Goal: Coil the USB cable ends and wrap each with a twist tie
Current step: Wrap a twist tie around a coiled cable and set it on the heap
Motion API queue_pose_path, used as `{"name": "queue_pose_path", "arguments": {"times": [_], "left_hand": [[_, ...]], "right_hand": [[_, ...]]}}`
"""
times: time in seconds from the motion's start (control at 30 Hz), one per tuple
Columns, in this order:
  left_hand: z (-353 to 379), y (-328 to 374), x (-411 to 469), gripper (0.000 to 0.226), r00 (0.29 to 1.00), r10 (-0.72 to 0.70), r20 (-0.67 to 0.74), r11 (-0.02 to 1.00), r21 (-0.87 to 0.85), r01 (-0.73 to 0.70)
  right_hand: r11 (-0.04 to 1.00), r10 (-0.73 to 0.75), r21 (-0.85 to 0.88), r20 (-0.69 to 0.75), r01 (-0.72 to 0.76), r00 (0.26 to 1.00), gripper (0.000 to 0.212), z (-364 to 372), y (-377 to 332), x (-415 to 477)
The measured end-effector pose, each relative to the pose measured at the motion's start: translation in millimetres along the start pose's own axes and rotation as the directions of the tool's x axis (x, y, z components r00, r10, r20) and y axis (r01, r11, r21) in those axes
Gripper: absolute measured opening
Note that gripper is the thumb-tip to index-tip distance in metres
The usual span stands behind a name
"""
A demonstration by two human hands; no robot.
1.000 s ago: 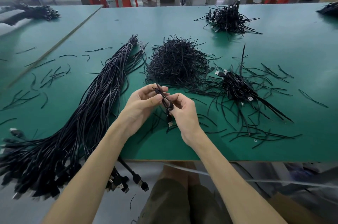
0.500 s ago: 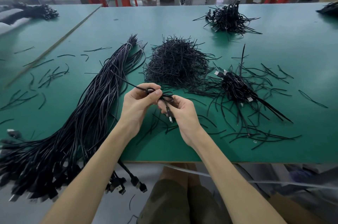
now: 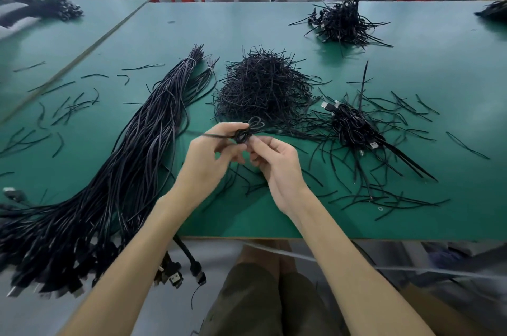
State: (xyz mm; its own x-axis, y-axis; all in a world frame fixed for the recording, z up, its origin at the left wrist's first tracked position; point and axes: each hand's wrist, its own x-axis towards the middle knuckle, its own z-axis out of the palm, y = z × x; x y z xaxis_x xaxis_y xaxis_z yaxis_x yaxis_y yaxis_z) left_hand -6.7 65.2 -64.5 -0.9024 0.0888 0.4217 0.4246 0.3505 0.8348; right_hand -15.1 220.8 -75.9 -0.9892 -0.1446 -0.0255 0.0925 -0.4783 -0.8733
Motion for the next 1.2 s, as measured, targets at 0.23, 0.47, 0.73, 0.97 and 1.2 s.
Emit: {"name": "queue_pose_path", "arguments": {"times": [0.23, 0.47, 0.73, 0.97, 1.2], "left_hand": [[-25, 22, 5, 0.022, 0.966, 0.242, 0.092, 0.897, 0.358, -0.259], [-4, 39, 7, 0.022, 0.996, 0.084, 0.039, 0.804, 0.588, -0.091], [-11, 57, 29, 0.010, 0.840, -0.535, 0.088, 0.831, 0.235, 0.505], [-46, 55, 19, 0.057, 0.784, -0.408, 0.468, 0.881, -0.021, 0.472], [-39, 47, 22, 0.029, 0.877, -0.354, 0.325, 0.911, 0.333, 0.244]], "right_hand": [[0.988, -0.020, -0.149, 0.084, 0.032, 0.996, 0.017, 1, 5, 2], [0.979, -0.050, -0.191, 0.121, 0.073, 0.991, 0.007, -1, 7, 1], [0.959, -0.089, -0.260, 0.108, 0.114, 0.990, 0.007, -1, 9, 0], [0.945, -0.096, -0.307, 0.072, 0.114, 0.993, 0.006, 0, 12, 2], [0.958, -0.097, -0.266, 0.062, 0.110, 0.993, 0.012, 2, 8, -1]]}}
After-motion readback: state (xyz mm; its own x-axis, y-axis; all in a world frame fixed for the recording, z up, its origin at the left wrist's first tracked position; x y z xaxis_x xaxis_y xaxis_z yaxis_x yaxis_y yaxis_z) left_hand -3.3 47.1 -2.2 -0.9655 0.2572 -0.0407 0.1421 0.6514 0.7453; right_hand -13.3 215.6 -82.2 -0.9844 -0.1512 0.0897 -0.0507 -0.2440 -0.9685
